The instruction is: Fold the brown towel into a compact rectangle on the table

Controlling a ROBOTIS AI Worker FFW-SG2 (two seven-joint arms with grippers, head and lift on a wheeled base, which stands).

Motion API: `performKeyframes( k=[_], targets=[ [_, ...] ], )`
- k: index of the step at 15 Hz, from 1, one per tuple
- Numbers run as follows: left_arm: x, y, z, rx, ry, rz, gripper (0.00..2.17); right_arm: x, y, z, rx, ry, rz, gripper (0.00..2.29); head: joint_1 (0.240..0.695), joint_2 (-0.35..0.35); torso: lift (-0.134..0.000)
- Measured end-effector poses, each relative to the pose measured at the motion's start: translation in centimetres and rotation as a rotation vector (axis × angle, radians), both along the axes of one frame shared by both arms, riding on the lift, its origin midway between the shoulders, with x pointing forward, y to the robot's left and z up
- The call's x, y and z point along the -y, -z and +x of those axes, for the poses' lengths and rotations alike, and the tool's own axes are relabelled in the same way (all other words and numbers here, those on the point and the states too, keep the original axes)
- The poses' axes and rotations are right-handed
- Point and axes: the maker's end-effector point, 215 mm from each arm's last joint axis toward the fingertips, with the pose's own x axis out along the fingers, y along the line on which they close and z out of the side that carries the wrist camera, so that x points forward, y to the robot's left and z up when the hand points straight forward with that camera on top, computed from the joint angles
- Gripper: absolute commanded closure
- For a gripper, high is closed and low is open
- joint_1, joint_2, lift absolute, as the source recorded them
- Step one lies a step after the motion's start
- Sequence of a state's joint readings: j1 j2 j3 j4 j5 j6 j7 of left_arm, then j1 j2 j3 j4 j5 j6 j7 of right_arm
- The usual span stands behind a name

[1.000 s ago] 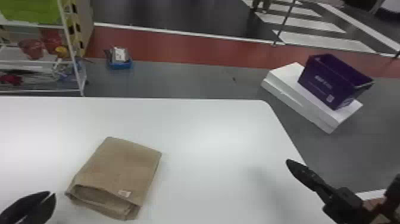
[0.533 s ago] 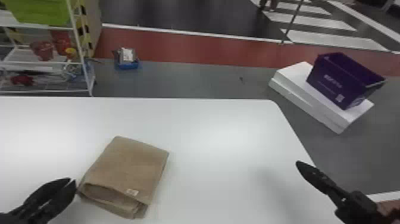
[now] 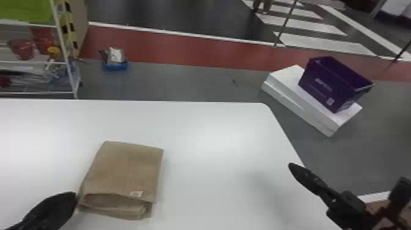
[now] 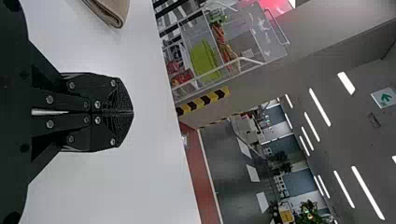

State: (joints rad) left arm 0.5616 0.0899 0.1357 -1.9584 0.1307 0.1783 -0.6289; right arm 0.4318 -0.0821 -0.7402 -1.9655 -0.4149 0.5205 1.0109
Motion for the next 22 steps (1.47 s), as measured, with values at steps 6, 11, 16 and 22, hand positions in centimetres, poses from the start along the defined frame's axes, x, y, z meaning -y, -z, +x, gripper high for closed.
performKeyframes(
  k=[6,11,16,22],
  targets=[
    [3.3,-3.2,-2.7,0.019,0.04,-0.083,0.97,0.7,0.1,0.5,0.009,0.004,0.021,2.24,0.695,-0.35,-0.124],
    [1.6,-9.3,-0.4,0.201,-0.027,-0.079,0.97,1.7,-0.1,-0.3,0.015,0.015,0.036,2.24,0.695,-0.35,-0.124],
    [10.2,-6.5,1.7,0.087,0.106,-0.063,0.97,1.2,-0.5,-0.5,0.017,0.011,0.045,2.24,0.695,-0.35,-0.124],
    [13.2,-2.2,5.9,-0.007,0.08,0.093,0.97,1.7,-1.1,-0.6,0.023,0.008,0.038,2.24,0.695,-0.35,-0.124]
  ],
)
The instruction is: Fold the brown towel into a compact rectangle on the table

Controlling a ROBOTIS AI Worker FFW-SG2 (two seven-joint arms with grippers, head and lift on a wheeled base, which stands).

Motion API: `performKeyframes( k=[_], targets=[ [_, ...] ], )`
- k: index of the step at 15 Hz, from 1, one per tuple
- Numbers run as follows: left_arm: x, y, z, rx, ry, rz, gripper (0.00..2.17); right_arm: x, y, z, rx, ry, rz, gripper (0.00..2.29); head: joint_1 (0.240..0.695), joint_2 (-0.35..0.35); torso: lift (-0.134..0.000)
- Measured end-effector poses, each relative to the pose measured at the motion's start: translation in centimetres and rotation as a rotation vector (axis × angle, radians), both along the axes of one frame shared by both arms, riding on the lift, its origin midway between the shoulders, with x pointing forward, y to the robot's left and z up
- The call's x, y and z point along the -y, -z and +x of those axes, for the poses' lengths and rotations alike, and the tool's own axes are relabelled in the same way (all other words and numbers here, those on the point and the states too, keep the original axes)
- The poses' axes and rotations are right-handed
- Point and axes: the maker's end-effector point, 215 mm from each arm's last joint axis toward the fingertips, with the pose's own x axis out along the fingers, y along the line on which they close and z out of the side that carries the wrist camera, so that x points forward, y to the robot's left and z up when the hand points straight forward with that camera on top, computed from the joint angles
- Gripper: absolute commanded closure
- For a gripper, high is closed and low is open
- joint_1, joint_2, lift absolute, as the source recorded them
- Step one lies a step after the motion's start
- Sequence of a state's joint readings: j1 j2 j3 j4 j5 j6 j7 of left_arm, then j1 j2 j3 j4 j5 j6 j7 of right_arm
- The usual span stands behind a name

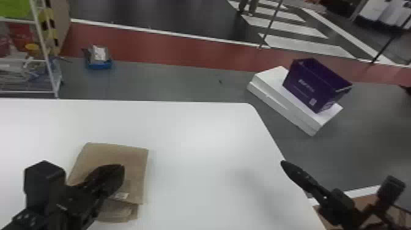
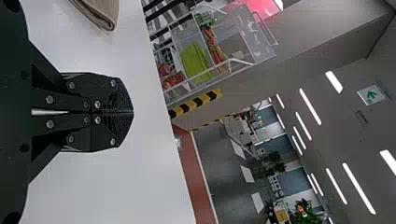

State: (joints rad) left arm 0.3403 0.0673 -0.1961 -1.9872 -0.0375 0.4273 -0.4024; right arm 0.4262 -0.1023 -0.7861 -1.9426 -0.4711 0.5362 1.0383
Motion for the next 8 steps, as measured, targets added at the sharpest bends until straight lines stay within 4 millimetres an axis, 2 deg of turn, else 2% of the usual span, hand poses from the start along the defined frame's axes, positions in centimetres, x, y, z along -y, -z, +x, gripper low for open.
performKeyframes(
  k=[1,4,8],
  targets=[
    [-0.4,1.1,0.4,-0.027,-0.012,0.024,0.97,0.3,0.0,-0.1,-0.001,0.004,-0.001,2.24,0.695,-0.35,-0.124],
    [-1.8,2.8,0.7,-0.075,-0.055,0.062,0.97,1.0,-0.1,0.1,0.003,0.009,-0.002,2.24,0.695,-0.35,-0.124],
    [-4.5,3.9,0.6,-0.099,-0.127,0.107,0.97,0.3,-0.4,1.3,0.011,-0.003,0.002,2.24,0.695,-0.35,-0.124]
  ],
)
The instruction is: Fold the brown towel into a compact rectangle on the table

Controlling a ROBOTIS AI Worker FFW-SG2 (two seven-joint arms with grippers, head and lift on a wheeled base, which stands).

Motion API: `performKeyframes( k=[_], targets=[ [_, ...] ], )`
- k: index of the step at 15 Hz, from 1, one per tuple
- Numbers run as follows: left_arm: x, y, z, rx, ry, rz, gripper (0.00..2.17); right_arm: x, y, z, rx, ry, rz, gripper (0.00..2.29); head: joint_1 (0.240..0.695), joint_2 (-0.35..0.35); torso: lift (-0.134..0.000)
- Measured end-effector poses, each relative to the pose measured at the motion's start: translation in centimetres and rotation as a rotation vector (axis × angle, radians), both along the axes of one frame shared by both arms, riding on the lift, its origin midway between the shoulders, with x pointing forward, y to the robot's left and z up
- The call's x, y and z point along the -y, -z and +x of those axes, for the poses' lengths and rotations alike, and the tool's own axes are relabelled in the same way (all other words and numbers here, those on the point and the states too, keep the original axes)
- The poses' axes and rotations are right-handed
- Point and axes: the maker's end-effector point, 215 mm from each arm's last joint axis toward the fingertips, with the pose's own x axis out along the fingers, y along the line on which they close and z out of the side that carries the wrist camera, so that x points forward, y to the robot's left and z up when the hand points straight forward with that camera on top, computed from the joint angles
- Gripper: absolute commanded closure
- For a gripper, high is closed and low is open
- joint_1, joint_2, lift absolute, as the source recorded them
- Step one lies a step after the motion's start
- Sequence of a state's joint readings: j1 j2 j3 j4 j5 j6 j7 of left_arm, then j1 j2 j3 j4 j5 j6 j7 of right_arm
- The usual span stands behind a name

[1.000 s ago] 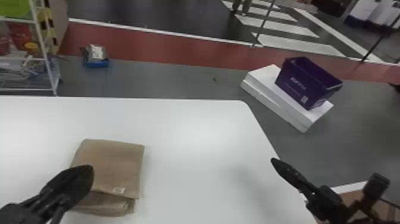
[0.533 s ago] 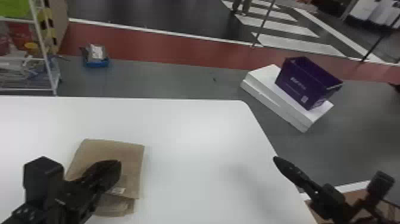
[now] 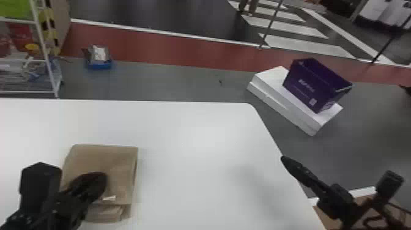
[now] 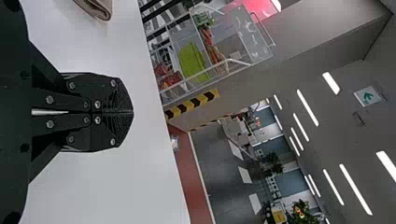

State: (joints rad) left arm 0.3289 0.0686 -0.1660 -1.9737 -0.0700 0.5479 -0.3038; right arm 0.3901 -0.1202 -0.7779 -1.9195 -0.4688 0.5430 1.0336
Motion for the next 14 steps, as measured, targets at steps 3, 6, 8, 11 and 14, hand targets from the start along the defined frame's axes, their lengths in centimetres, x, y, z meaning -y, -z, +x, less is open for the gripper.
performKeyframes(
  k=[3,6,8,11,14],
  targets=[
    [-3.0,0.3,-0.3,-0.005,-0.056,0.015,0.97,-0.7,0.1,0.8,-0.001,-0.008,-0.003,2.24,0.695,-0.35,-0.124],
    [-5.7,0.0,-1.4,-0.011,-0.098,0.003,0.97,-1.2,0.2,1.4,-0.008,-0.014,-0.001,2.24,0.695,-0.345,-0.124],
    [-6.7,-1.0,-3.0,-0.009,-0.112,-0.022,0.97,-1.8,0.3,1.9,-0.011,-0.024,0.002,2.24,0.695,-0.331,-0.124],
    [-6.3,-1.9,-5.3,-0.011,-0.106,-0.049,0.97,-2.6,0.5,2.3,-0.016,-0.036,0.006,2.24,0.695,-0.327,-0.124],
    [-5.6,-3.5,-6.0,0.03,-0.097,-0.083,0.97,-2.8,0.6,2.4,-0.019,-0.04,0.01,2.24,0.695,-0.336,-0.124]
  ],
)
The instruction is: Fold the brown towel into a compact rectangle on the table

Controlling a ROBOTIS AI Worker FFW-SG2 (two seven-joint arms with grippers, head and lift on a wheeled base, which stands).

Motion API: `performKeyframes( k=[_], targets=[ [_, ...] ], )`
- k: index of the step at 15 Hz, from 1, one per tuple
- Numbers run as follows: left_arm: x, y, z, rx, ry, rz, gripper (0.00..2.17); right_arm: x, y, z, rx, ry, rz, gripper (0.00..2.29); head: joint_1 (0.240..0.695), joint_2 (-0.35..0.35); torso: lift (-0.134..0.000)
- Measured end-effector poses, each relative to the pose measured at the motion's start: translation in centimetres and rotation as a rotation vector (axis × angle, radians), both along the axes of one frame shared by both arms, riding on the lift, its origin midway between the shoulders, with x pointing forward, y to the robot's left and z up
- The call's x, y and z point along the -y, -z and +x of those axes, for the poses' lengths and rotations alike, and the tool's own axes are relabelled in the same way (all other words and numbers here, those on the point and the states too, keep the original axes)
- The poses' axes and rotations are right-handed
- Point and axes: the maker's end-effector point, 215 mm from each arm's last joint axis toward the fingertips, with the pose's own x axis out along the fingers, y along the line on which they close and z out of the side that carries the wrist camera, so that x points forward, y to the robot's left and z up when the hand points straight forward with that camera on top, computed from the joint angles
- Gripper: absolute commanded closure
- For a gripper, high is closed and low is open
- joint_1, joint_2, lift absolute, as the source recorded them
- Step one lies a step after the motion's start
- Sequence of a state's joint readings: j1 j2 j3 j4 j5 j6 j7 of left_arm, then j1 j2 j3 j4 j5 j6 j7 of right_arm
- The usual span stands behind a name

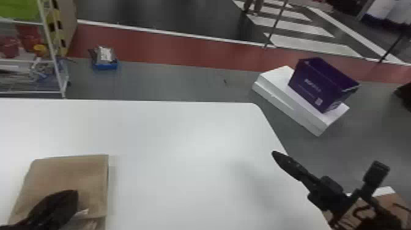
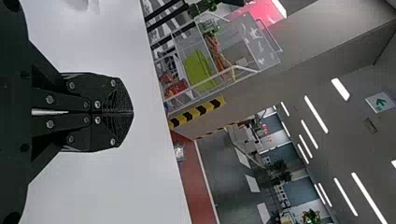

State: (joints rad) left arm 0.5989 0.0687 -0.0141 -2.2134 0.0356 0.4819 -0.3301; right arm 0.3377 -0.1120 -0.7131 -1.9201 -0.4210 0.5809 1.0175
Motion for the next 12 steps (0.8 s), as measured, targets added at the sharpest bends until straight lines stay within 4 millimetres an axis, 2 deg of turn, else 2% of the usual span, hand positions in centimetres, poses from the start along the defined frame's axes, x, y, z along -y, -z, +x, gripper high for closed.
performKeyframes(
  k=[3,5,7,8,12],
  targets=[
    [-0.5,-4.4,1.4,0.144,-0.02,-0.021,0.97,0.4,-0.2,-0.5,0.002,0.007,0.004,2.24,0.695,-0.336,-0.124],
    [-1.7,-5.9,3.2,0.22,-0.041,-0.022,0.97,0.6,-0.1,-1.0,-0.001,0.008,0.006,2.24,0.695,-0.316,-0.124],
    [-2.9,-4.8,4.6,0.225,-0.057,-0.018,0.97,0.5,-0.1,-1.2,0.0,0.009,0.01,2.24,0.695,-0.296,-0.124],
    [-3.2,-3.6,4.8,0.209,-0.06,-0.019,0.97,0.4,-0.1,-1.3,0.002,0.009,0.01,2.24,0.695,-0.29,-0.124],
    [-3.6,-0.4,4.6,0.171,-0.069,-0.004,0.97,0.2,-0.7,-1.2,0.01,0.006,0.008,2.24,0.695,-0.28,-0.124]
  ],
)
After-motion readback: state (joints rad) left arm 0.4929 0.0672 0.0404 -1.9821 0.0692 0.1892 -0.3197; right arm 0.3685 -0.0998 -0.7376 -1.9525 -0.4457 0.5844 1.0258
